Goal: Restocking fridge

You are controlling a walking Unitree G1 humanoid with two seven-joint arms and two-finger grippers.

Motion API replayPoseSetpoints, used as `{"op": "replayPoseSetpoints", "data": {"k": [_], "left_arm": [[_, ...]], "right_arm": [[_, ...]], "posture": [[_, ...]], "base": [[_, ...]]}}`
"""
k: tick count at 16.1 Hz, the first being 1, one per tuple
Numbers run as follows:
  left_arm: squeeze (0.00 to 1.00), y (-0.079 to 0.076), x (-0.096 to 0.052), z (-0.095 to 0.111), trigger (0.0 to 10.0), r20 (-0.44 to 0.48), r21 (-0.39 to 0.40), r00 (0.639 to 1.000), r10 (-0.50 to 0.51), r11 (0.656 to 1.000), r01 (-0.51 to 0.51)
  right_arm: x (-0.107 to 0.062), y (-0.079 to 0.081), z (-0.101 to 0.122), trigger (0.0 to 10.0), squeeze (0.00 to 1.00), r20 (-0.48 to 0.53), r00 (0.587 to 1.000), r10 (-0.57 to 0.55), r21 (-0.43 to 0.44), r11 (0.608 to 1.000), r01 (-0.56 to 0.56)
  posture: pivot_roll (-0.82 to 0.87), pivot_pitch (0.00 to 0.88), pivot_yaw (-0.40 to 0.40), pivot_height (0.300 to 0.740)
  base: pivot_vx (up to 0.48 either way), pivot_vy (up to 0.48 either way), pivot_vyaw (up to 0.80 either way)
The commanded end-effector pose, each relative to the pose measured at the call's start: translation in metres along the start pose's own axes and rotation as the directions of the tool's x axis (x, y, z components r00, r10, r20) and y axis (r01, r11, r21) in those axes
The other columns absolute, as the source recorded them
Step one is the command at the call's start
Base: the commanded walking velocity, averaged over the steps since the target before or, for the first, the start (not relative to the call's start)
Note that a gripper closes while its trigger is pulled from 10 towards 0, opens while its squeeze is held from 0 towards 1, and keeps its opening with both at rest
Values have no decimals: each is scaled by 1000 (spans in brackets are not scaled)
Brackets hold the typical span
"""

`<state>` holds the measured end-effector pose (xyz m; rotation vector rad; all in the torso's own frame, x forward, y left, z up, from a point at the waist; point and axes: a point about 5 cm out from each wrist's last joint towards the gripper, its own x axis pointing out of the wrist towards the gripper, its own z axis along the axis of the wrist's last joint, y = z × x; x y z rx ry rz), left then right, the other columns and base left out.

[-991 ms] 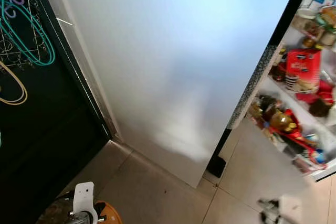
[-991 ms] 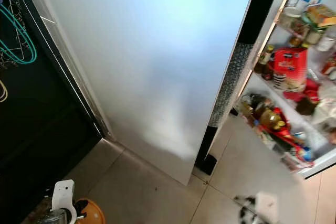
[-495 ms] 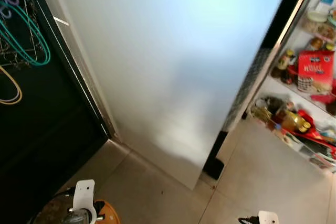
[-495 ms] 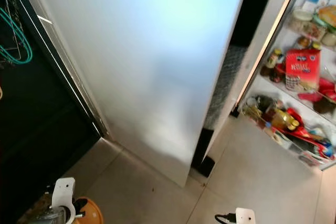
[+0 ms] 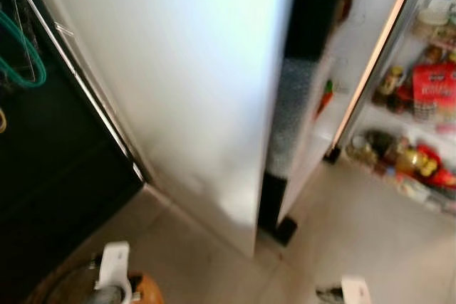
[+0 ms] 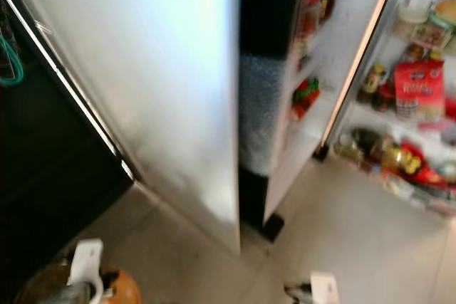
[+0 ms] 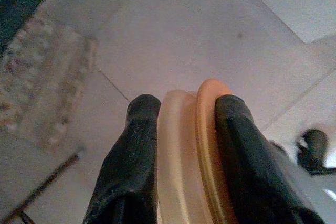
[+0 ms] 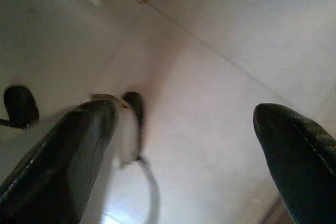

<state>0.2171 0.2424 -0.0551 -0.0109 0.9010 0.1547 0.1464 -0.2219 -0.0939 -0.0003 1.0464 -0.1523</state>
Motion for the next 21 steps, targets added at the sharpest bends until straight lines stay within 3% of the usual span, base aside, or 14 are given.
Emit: {"op": "replayPoseSetpoints", "data": {"k": [1,4,7,11,16,21], "left_arm": [[0,6,-1,-7,10000,-29,8,999,17,1000,-17],[0,6,-1,-7,10000,-30,10,999,16,1000,-16],[0,6,-1,-7,10000,-29,8,999,17,1000,-17],[0,5,-1,-7,10000,-29,5,999,18,1000,-18],[0,5,-1,-7,10000,-30,6,999,19,1000,-19],[0,6,-1,-7,10000,-31,10,999,23,1000,-22]], "right_arm": [[0,4,-4,10000,0,-16,1000,8,-24,1000,-8],[-1,3,-6,10000,0,-13,1000,10,-27,1000,-11],[-1,2,-4,10000,0,-11,1000,11,-7,1000,-11],[0,1,-1,10000,0,4,1000,15,-95,995,-14],[-1,0,-2,10000,0,-3,1000,14,-47,999,-14],[0,4,-3,10000,0,-10,999,41,-144,989,-42]], "posture": [[-80,107,33,740],[-80,101,33,740],[-79,98,31,740],[-83,103,30,740],[-86,109,30,740],[-88,106,35,740]], "base": [[0,-386,800],[0,-379,800],[0,-371,0],[0,-373,400],[0,-371,458],[0,-373,601]]}}
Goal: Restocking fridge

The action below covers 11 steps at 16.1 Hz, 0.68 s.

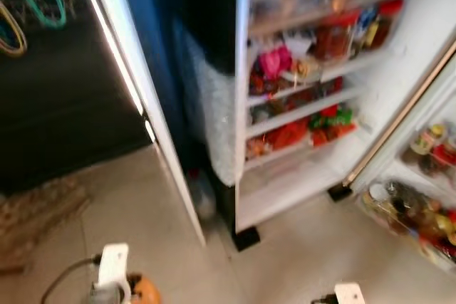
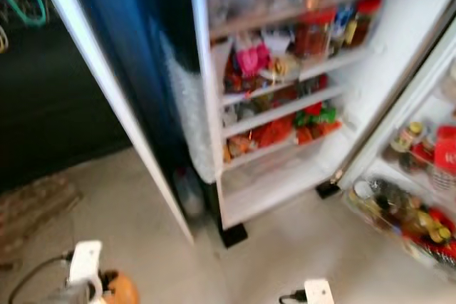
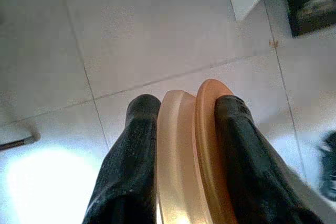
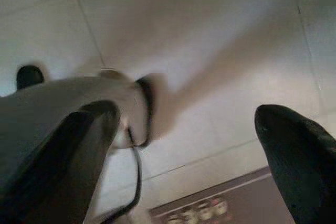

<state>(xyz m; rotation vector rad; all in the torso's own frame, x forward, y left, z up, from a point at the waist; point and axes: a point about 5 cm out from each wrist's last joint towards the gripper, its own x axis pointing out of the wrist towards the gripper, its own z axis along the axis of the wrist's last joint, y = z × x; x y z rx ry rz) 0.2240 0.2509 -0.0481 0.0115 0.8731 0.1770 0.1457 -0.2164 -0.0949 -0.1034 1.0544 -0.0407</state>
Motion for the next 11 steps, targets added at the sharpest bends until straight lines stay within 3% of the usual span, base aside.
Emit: {"op": "replayPoseSetpoints", "data": {"k": [1,3,11], "left_arm": [[0,-2,-2,-17,10000,-59,3,998,-6,1000,6],[0,-2,-2,-18,10000,-60,5,998,-8,1000,9],[0,-1,-2,-19,10000,-61,17,998,-16,1000,17]], "right_arm": [[0,0,-2,10000,0,-6,1000,-4,15,1000,4],[-1,-1,-5,10000,0,-12,1000,-15,53,998,15],[-1,-1,-7,10000,0,-21,999,-28,55,998,29]], "posture": [[-89,104,37,740],[-87,102,36,740],[-92,79,49,740]], "base": [[0,-371,675],[0,-371,0],[0,-369,0]]}}
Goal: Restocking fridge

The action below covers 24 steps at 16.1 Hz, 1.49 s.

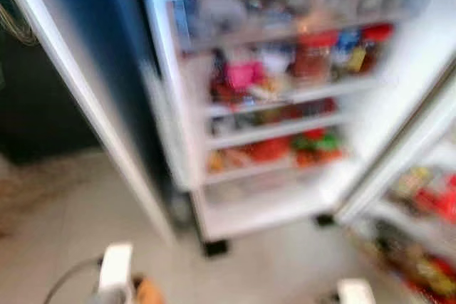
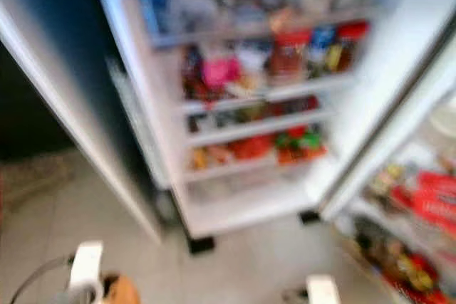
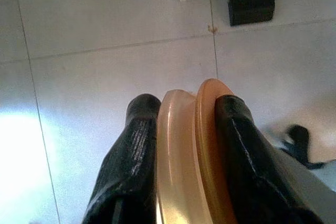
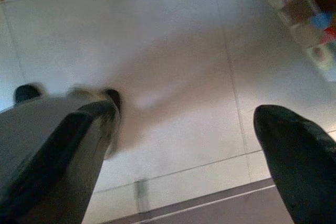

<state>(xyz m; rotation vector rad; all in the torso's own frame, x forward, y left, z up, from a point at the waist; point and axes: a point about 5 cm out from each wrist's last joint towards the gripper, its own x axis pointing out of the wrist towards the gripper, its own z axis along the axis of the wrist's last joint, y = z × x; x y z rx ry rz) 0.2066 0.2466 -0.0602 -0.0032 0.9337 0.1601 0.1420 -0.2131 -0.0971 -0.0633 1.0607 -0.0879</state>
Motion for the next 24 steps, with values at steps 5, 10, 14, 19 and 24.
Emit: {"op": "replayPoseSetpoints", "data": {"k": [5,10,14,19,24], "left_arm": [[0,0,0,2,10000,5,29,1000,-6,1000,6],[0,-4,0,13,10000,135,-35,991,19,999,-15],[0,-10,-2,25,10000,279,-114,960,-2,993,35],[0,-49,-14,90,10000,575,-170,815,-67,965,200],[0,-72,-35,102,10000,662,-361,712,-233,734,576]], "right_arm": [[-1,-6,-4,10000,0,-30,999,-15,-9,1000,14],[0,-8,2,10000,0,-20,1000,-1,-52,999,0],[1,-9,6,10000,0,-18,1000,18,-82,996,-20],[0,-10,2,10000,0,-27,999,26,-99,995,-28],[-2,-12,-3,10000,0,-45,998,45,-134,990,-50]], "posture": [[-94,51,49,740],[-94,57,39,740],[-93,53,29,740],[-95,72,27,740],[-97,94,15,740]], "base": [[0,-369,-509],[0,0,0],[0,0,0],[0,0,0],[0,0,0]]}}
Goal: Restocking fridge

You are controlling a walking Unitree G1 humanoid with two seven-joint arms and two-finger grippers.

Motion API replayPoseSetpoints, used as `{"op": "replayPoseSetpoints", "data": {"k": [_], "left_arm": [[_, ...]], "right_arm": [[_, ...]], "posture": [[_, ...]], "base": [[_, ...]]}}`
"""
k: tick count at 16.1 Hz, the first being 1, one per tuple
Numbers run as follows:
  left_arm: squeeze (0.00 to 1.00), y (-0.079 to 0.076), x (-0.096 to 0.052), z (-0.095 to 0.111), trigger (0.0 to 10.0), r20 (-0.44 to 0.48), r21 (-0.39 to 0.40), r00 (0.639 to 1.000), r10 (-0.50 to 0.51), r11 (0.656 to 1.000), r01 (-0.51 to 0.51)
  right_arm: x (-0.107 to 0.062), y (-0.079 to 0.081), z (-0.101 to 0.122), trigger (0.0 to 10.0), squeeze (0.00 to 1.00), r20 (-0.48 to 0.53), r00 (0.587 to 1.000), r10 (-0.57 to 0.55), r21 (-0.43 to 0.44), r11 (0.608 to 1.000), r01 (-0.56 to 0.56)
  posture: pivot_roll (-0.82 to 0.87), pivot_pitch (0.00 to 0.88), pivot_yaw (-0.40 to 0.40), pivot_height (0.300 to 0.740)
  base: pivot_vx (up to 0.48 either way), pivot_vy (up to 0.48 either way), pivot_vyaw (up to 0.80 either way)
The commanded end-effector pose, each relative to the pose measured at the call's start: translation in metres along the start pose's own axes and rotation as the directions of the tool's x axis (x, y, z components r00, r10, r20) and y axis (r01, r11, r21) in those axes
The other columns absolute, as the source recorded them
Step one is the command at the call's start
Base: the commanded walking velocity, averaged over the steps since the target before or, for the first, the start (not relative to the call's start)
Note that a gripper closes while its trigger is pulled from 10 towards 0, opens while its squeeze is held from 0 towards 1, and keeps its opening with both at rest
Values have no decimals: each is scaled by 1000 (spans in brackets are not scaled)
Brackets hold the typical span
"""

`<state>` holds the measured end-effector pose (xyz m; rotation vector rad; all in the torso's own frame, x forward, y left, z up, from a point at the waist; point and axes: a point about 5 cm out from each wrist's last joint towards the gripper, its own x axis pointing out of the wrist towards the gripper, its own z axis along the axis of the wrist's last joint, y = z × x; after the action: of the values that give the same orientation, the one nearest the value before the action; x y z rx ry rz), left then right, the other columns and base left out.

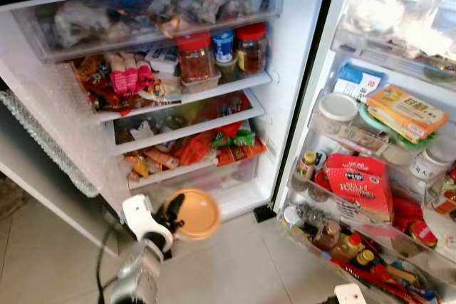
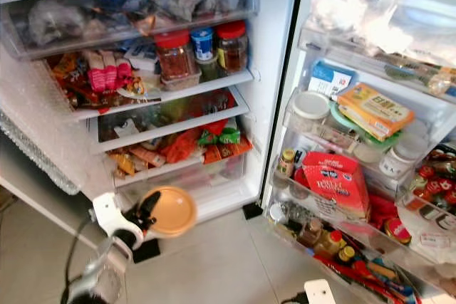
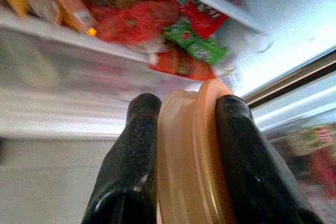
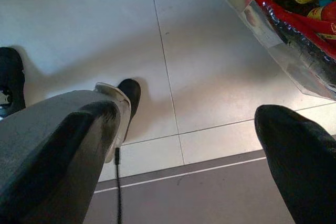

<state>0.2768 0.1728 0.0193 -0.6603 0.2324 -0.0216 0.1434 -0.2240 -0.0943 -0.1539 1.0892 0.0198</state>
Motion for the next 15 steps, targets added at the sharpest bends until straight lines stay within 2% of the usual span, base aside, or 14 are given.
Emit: {"op": "replayPoseSetpoints", "data": {"k": [1,2,5,9,11,12,14,15], "left_arm": [[0,1,-3,7,10000,21,-60,1000,-10,998,11],[0,2,-9,9,10000,18,-85,1000,-20,996,22],[0,-2,-13,16,10000,45,-110,998,-38,993,43],[0,-9,-10,25,10000,38,-105,998,-50,993,53],[0,-12,-8,27,10000,27,-94,998,-62,993,65],[0,-12,-8,27,10000,20,-84,998,-64,994,66],[0,-12,-6,27,10000,5,-81,998,-62,995,62],[0,-13,-5,28,10000,6,-80,998,-63,995,63]], "right_arm": [[-1,0,-6,10000,0,-19,1000,4,-7,1000,-4],[-1,-1,-7,10000,0,-17,1000,0,-5,1000,0],[-2,-3,-7,10000,0,-6,1000,11,-30,999,-12],[-2,-2,-6,10000,0,-4,1000,19,-99,995,-19],[-2,-1,-6,10000,0,-12,1000,24,-123,992,-25],[-2,-1,-6,10000,0,-13,1000,27,-124,992,-28],[-2,1,-9,10000,0,-21,1000,19,-51,998,-20],[-2,3,-9,10000,0,-15,999,29,-59,998,-29]], "posture": [[-98,95,15,740],[-97,98,12,740],[-95,111,11,740],[-108,135,19,740],[-109,136,26,740],[-110,134,29,740],[-114,128,29,740],[-115,123,30,740]], "base": [[0,0,0],[0,0,0],[0,0,0],[0,0,0],[0,0,800],[0,0,800],[0,0,0],[0,0,0]]}}
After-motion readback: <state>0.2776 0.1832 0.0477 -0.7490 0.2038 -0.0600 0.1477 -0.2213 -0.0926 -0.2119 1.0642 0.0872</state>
